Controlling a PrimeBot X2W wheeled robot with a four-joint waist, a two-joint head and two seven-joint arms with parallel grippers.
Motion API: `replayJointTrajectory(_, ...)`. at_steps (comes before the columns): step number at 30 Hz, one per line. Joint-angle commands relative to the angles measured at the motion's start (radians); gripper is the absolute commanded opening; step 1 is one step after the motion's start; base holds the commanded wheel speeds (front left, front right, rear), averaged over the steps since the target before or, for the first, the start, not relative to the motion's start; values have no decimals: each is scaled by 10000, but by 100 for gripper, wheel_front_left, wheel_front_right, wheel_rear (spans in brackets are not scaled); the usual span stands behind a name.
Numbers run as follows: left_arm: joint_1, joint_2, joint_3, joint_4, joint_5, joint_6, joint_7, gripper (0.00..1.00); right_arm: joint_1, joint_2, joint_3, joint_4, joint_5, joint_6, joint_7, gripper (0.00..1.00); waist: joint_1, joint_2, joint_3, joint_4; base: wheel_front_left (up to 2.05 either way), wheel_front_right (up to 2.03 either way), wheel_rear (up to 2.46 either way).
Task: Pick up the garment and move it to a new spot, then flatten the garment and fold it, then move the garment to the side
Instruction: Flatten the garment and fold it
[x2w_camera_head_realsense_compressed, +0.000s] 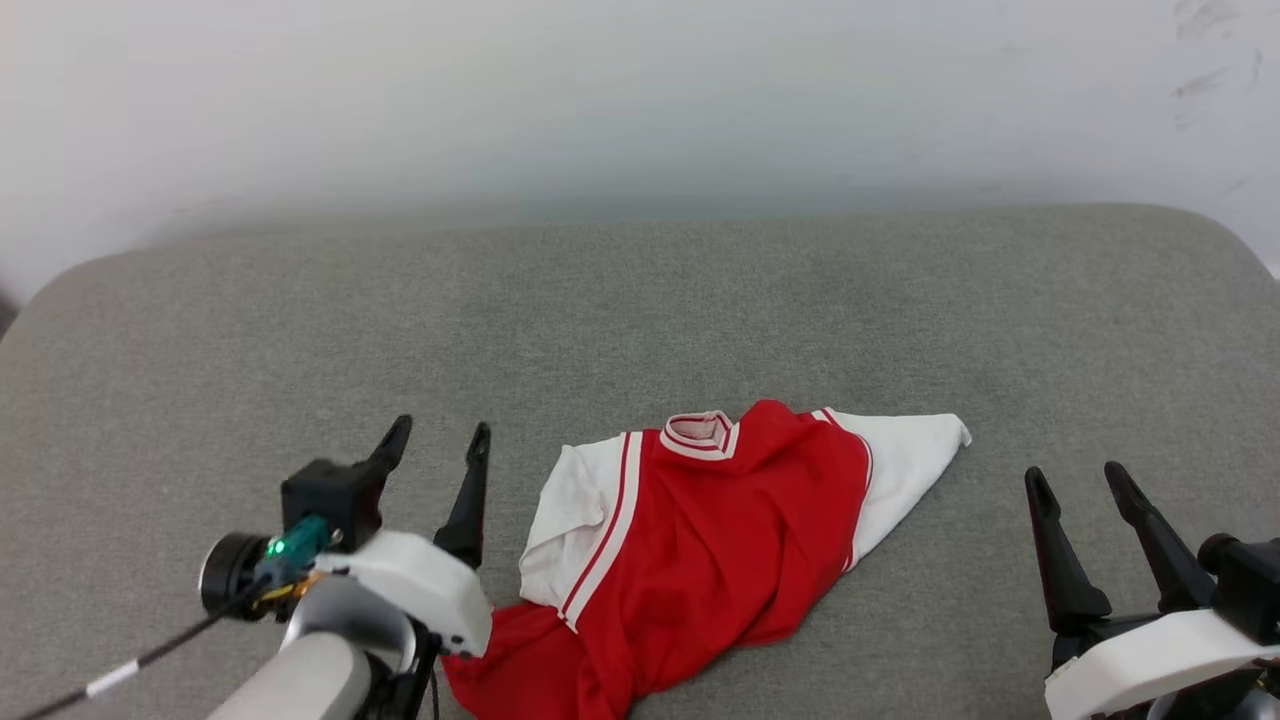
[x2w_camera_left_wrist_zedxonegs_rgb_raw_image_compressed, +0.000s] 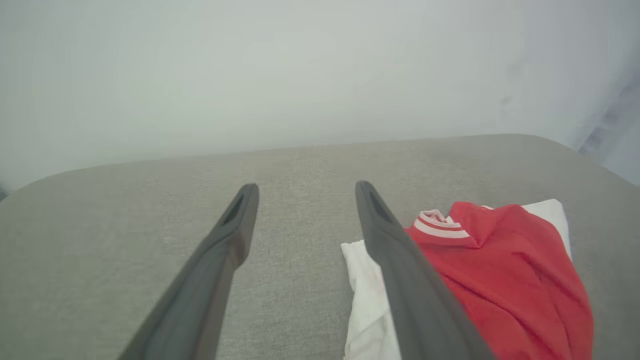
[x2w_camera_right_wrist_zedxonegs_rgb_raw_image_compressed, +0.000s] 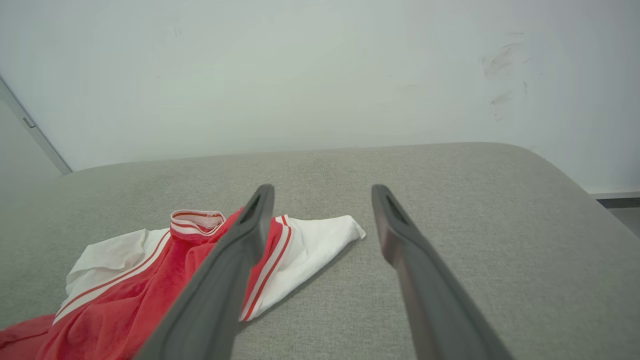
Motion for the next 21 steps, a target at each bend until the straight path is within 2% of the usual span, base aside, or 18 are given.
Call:
replayJointTrajectory(1, -328, -24, -50, 69, -20, -130, 169, 100, 112, 51, -2, -107, -89, -3, 30, 100, 1, 0, 158, -103, 0, 0, 0)
replayJointTrajectory(8, -2551, -69, -1016, 1340, -605, -1784, 3225, 100, -271, 201, 234, -467, -131, -3, 276, 100, 1, 0, 944, -482, 0, 0, 0)
replayJointTrajectory(11, -3170, -25, -1369, 1962, -960, -2362, 4640, 100, -402, 254, 333, -465, -134, -3, 181, 100, 1, 0, 1247, -677, 0, 0, 0)
replayJointTrajectory(15, -3614, 22, -1753, 2563, -1330, -2866, 6063, 100, -547, 336, 407, -362, -62, -3, 7, 100, 1, 0, 1617, -913, 0, 0, 0)
replayJointTrajectory(21, -3881, 144, -2180, 3376, -1764, -3232, 7766, 100, -785, 450, 605, -55, 59, -3, -238, 100, 1, 0, 2005, -1208, 0, 0, 0)
